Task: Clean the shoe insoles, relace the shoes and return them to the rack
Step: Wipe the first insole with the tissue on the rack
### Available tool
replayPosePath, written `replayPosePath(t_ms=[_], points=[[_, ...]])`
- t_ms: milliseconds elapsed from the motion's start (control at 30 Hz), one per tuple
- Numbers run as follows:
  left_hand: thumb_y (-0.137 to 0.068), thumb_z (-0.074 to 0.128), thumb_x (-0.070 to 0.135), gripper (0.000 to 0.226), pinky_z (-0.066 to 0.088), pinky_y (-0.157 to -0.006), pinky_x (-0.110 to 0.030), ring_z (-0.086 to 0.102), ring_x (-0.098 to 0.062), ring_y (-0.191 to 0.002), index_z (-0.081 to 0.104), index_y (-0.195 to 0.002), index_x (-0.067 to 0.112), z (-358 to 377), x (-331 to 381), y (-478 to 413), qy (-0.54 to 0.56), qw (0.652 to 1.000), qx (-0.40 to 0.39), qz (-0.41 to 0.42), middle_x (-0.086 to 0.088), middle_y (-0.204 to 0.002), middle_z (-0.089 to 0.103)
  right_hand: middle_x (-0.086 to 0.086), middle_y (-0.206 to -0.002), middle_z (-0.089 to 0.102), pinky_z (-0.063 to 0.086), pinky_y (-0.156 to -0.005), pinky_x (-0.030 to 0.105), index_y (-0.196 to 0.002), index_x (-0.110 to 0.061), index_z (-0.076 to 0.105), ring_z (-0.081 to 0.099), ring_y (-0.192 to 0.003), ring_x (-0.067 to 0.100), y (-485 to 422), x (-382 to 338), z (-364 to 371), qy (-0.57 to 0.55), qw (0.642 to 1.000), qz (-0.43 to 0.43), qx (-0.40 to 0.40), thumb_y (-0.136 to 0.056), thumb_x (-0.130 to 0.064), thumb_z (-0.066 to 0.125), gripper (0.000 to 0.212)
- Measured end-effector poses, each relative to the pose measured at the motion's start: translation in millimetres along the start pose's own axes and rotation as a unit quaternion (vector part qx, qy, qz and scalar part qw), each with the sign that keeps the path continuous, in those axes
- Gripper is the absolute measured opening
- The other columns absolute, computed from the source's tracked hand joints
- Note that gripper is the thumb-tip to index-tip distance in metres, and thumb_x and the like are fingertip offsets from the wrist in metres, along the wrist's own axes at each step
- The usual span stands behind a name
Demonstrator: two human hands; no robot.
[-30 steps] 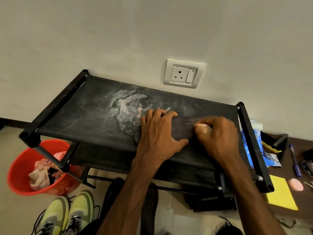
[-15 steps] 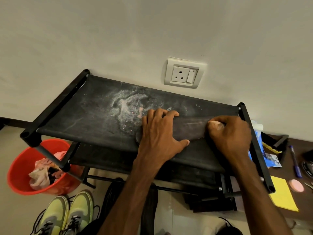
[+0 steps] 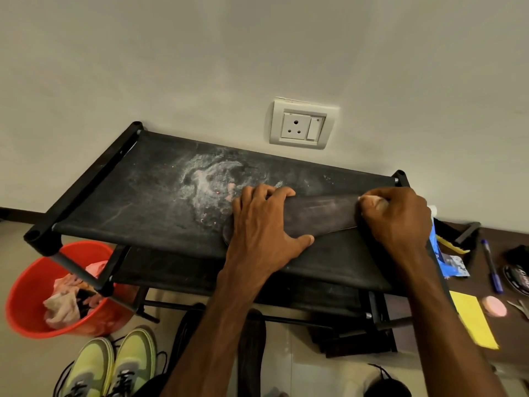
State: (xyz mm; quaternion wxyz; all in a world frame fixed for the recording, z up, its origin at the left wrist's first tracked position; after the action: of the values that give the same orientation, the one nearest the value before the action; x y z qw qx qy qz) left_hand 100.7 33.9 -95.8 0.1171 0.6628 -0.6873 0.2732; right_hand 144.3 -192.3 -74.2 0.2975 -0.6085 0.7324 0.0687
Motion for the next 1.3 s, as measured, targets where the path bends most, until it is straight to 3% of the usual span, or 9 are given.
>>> replayPosePath(t_ms=[100, 233, 433, 600, 733, 900, 1033, 1200, 1300], points=[[-0.064, 0.08, 0.068, 0.083, 0.022, -0.104, -0.031, 0.035, -0.016, -0.125, 0.051, -0.136, 0.037, -1, 0, 0, -0.002, 1.0, 0.003, -0.003, 0.008, -0.132, 0.048, 0.013, -0.08, 0.073, 0.058, -0.077, 0.045, -0.087, -0.015, 0.079, 0.066, -0.076, 0.034, 2, -4, 2, 0.016, 1.0, -0.012, 0.014, -0.087, -0.019, 0.056, 0.023], [-0.065, 0.08, 0.067, 0.084, 0.019, -0.105, -0.03, 0.034, -0.016, -0.126, 0.049, -0.137, 0.038, -1, 0, 1, -0.007, 1.0, -0.001, -0.003, 0.008, -0.133, 0.046, -0.005, -0.073, 0.073, 0.061, -0.07, 0.043, -0.086, -0.024, 0.079, 0.069, -0.072, 0.014, 13, -14, 14, -0.044, 0.992, -0.075, -0.094, -0.085, -0.033, 0.061, 0.02], [-0.064, 0.08, 0.067, 0.082, 0.015, -0.101, -0.027, 0.035, -0.016, -0.125, 0.052, -0.135, 0.038, -3, 2, 2, -0.004, 1.0, 0.009, 0.004, 0.009, -0.131, 0.047, 0.004, -0.084, 0.077, 0.06, -0.08, 0.046, -0.094, -0.02, 0.081, 0.068, -0.078, 0.022, -4, 3, -3, -0.02, 0.999, -0.02, -0.016, -0.089, -0.023, 0.061, 0.021], [-0.064, 0.081, 0.066, 0.082, 0.015, -0.102, -0.028, 0.035, -0.015, -0.125, 0.051, -0.135, 0.038, -2, 2, 1, -0.004, 1.0, 0.003, 0.0, 0.009, -0.132, 0.047, -0.006, -0.079, 0.075, 0.06, -0.074, 0.038, -0.089, -0.023, 0.08, 0.068, -0.074, 0.011, 8, -14, 8, -0.045, 0.993, -0.069, -0.089, -0.089, -0.025, 0.066, 0.014], [-0.063, 0.08, 0.067, 0.081, 0.02, -0.102, -0.029, 0.036, -0.016, -0.124, 0.052, -0.134, 0.038, -1, 1, 1, 0.0, 1.0, 0.01, 0.003, 0.009, -0.131, 0.048, 0.002, -0.082, 0.076, 0.061, -0.079, 0.047, -0.094, -0.023, 0.082, 0.069, -0.078, 0.021, -7, 4, -5, -0.022, 0.999, 0.0, -0.023, -0.086, -0.028, 0.061, 0.022], [-0.063, 0.08, 0.067, 0.082, 0.021, -0.102, -0.03, 0.035, -0.016, -0.123, 0.051, -0.134, 0.038, 0, 1, 0, -0.002, 1.0, 0.004, 0.0, 0.009, -0.13, 0.048, -0.005, -0.076, 0.075, 0.061, -0.074, 0.042, -0.089, -0.028, 0.08, 0.07, -0.075, 0.018, 3, -9, 9, -0.03, 0.996, -0.04, -0.078, -0.082, -0.036, 0.059, 0.023], [-0.062, 0.08, 0.067, 0.081, 0.021, -0.1, -0.03, 0.037, -0.016, -0.122, 0.053, -0.132, 0.038, -1, 1, 1, -0.004, 1.0, 0.012, 0.004, 0.009, -0.128, 0.049, 0.003, -0.081, 0.076, 0.06, -0.079, 0.045, -0.092, -0.021, 0.081, 0.069, -0.078, 0.025, -4, 1, -2, -0.027, 1.0, -0.006, -0.012, -0.086, -0.026, 0.059, 0.024], [-0.063, 0.08, 0.067, 0.082, 0.022, -0.103, -0.03, 0.036, -0.016, -0.123, 0.052, -0.134, 0.038, 0, 1, 0, -0.005, 1.0, 0.005, 0.001, 0.008, -0.129, 0.048, -0.003, -0.077, 0.075, 0.06, -0.073, 0.039, -0.088, -0.027, 0.079, 0.071, -0.076, 0.016, 6, -21, 18, -0.047, 0.993, -0.077, -0.083, -0.083, -0.033, 0.061, 0.02], [-0.064, 0.079, 0.068, 0.081, 0.019, -0.1, -0.029, 0.035, -0.016, -0.123, 0.052, -0.134, 0.038, 0, 2, 1, -0.006, 1.0, 0.006, 0.004, 0.009, -0.13, 0.047, 0.002, -0.082, 0.076, 0.059, -0.079, 0.043, -0.09, -0.024, 0.081, 0.07, -0.08, 0.025, -6, -6, 5, -0.02, 1.0, -0.015, -0.015, -0.084, -0.03, 0.057, 0.025]])
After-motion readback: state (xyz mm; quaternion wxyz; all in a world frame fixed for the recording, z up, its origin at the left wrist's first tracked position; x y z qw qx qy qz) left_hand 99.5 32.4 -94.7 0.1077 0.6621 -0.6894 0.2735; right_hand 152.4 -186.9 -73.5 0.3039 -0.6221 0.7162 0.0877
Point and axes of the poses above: each hand's wrist, its own y-axis away from the middle knuckle, its own z-axis out of the palm, x = y × z, the point moved 4 cm from there along -y, towards the middle knuckle
